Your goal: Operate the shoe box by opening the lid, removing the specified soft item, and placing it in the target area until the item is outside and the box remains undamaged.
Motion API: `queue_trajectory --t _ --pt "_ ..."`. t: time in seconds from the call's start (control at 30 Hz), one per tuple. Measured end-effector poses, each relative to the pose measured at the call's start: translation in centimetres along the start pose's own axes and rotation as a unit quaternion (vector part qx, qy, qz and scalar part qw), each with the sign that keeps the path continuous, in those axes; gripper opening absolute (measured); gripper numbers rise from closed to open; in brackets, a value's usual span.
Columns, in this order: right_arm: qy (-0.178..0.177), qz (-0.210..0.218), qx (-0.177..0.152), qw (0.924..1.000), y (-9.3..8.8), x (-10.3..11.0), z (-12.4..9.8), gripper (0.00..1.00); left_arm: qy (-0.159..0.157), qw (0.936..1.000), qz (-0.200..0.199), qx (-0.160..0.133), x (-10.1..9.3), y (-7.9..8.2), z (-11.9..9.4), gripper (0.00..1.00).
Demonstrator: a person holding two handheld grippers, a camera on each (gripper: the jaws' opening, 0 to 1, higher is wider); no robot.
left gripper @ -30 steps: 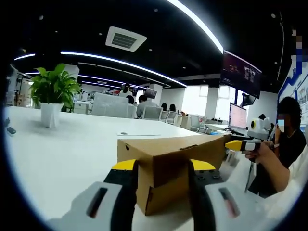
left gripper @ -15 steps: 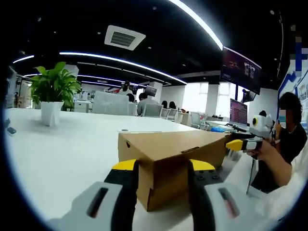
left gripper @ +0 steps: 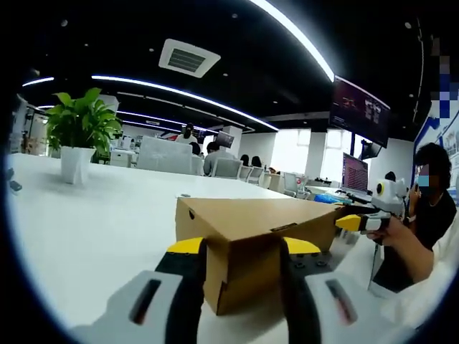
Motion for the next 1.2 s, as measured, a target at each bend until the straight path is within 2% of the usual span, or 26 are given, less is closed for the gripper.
queue_trajectory --t 0.33,0.43,0.47,0.5,0.77,0.87,0.93,1.0,1.1,1.13,1.17,1.2 --pt "-0.001 -0.004 0.003 1.0 -0.3 0.0 0.0 0.67 -0.004 1.0 0.007 0.001 0.1 -0.2 0.0 0.41" --pt "-0.001 -0.004 0.004 1.0 -0.3 0.0 0.0 0.63 -0.006 0.9999 0.01 0.001 0.1 -0.2 0.0 0.42" --pt "0.002 -0.003 -0.016 0.9999 0.5 0.2 -0.4 0.63 -0.006 1.0 0.003 0.001 0.3 0.1 -0.3 0.42" --pt "0.004 -0.004 -0.018 0.9998 0.6 0.2 -0.5 0.62 -0.004 0.9999 0.01 -0.002 0.4 0.2 -0.4 0.42" --pt "-0.005 -0.069 -0.014 0.9975 1.2 0.5 -0.6 0.61 -0.012 0.9993 0.028 -0.018 0.1 1.3 -0.8 0.42" --pt "-0.005 -0.073 -0.014 0.9972 1.2 0.5 -0.6 0.62 -0.013 0.9993 0.029 -0.019 0.1 1.3 -0.9 0.42" --pt "-0.002 -0.112 -0.021 0.9935 1.6 1.0 -0.8 0.65 -0.007 0.998 0.06 -0.015 0.1 1.5 -1.0 0.43" --pt "0.0 -0.15 -0.029 0.9882 2.0 1.4 -0.9 0.65 -0.001 0.9957 0.092 -0.012 0.2 1.7 -1.2 0.5" --pt "0.007 -0.207 -0.028 0.978 2.3 2.0 -1.3 0.65 0.001 0.9907 0.135 0.014 0.1 1.3 -1.2 0.72" --pt "0.008 -0.22 -0.024 0.9752 2.3 2.1 -1.4 0.65 0.001 0.9895 0.143 0.02 0.1 1.2 -1.2 0.7" --pt "0.0 -0.264 -0.008 0.9646 2.5 1.9 -1.7 0.65 0.014 0.9854 0.164 0.043 0.3 1.0 -1.3 0.61" --pt "-0.002 -0.269 -0.007 0.963 2.6 1.8 -1.7 0.66 0.014 0.9839 0.171 0.049 0.2 0.9 -1.3 0.58"
Point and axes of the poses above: the point that each gripper's makers call its tool centre point, and the gripper's own axes: z roughly forward along the fingers, x roughly to its left, y roughly out of its top, the point moved 2 cm from there along -z, roughly backward along the fingers, and after that the axes turned 3 degrees about x, right-handed, at the moved point
